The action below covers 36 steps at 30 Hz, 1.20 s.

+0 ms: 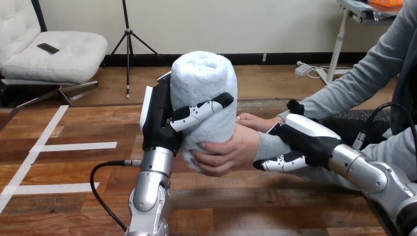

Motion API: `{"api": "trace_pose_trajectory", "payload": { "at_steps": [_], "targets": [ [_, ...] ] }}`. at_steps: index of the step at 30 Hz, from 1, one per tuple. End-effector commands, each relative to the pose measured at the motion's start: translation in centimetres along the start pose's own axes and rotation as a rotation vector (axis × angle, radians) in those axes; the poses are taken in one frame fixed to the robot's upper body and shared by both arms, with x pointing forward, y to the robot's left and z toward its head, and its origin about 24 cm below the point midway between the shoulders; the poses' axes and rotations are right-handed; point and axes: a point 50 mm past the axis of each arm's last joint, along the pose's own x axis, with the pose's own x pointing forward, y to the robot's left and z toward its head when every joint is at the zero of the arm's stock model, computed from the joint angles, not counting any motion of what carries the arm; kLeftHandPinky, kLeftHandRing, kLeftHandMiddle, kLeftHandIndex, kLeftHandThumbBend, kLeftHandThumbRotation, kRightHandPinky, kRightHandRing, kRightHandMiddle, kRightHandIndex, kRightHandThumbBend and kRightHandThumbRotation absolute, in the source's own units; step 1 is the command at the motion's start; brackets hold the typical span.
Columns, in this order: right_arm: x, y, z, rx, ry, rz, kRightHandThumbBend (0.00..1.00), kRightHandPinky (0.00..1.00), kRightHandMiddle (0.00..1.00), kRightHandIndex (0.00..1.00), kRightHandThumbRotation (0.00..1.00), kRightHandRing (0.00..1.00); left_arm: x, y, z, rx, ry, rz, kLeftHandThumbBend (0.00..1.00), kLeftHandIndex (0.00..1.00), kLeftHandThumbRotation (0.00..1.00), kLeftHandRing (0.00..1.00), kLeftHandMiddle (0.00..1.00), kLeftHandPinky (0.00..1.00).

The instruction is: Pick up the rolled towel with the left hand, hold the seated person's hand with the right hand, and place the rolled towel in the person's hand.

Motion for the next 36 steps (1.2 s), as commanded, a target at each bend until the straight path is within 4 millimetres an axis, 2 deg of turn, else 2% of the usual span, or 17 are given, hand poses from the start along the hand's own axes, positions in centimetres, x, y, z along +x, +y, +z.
{"api": "trace_pose_trajectory", "payload": {
  "at_steps": [1,2,9,10,13,21,30,36],
  "targets": [
    [1.71,-4.40,3.51,-0.040,-0.137,-0.129,0.50,0.19,0.29,0.31,0.43,0.23,1.85,-1.37,1.16,-0.037,-0.037,-0.081,0.69,0.52,0.10,0.45,0.51,0.39],
    [1.71,-4.40,3.50,-0.041,-0.136,-0.129,0.50,0.19,0.29,0.31,0.43,0.23,1.85,-1.35,1.12,-0.042,-0.033,-0.086,0.73,0.56,0.17,0.50,0.56,0.42],
    [1.63,-4.32,3.36,-0.033,-0.135,-0.133,0.50,0.20,0.29,0.31,0.42,0.24,1.80,-1.09,0.95,0.004,-0.014,-0.112,0.93,0.76,0.48,0.68,0.74,0.60],
    [1.62,-4.32,3.36,-0.033,-0.136,-0.133,0.50,0.20,0.29,0.31,0.42,0.24,1.79,-1.06,0.94,0.006,-0.013,-0.113,0.95,0.81,0.55,0.73,0.78,0.65],
    [1.61,-4.31,3.32,-0.034,-0.132,-0.131,0.51,0.20,0.29,0.31,0.42,0.24,1.79,-0.98,0.89,0.017,-0.005,-0.113,0.98,0.86,0.63,0.79,0.83,0.70],
    [1.57,-4.27,3.20,-0.030,-0.126,-0.128,0.51,0.20,0.29,0.32,0.42,0.24,1.76,-0.79,0.95,0.032,-0.004,-0.125,1.00,0.93,0.77,0.91,0.92,0.84],
    [1.51,-4.32,3.14,-0.034,-0.120,-0.124,0.53,0.22,0.32,0.34,0.48,0.26,1.66,-0.66,0.99,0.048,-0.010,-0.126,1.00,0.94,0.85,0.94,0.93,0.87],
    [1.54,-4.35,2.96,-0.028,-0.097,-0.105,0.60,0.27,0.36,0.39,0.57,0.31,1.56,-0.61,1.02,0.048,-0.017,-0.128,1.00,0.94,0.89,0.95,0.94,0.89]
  ]
}}
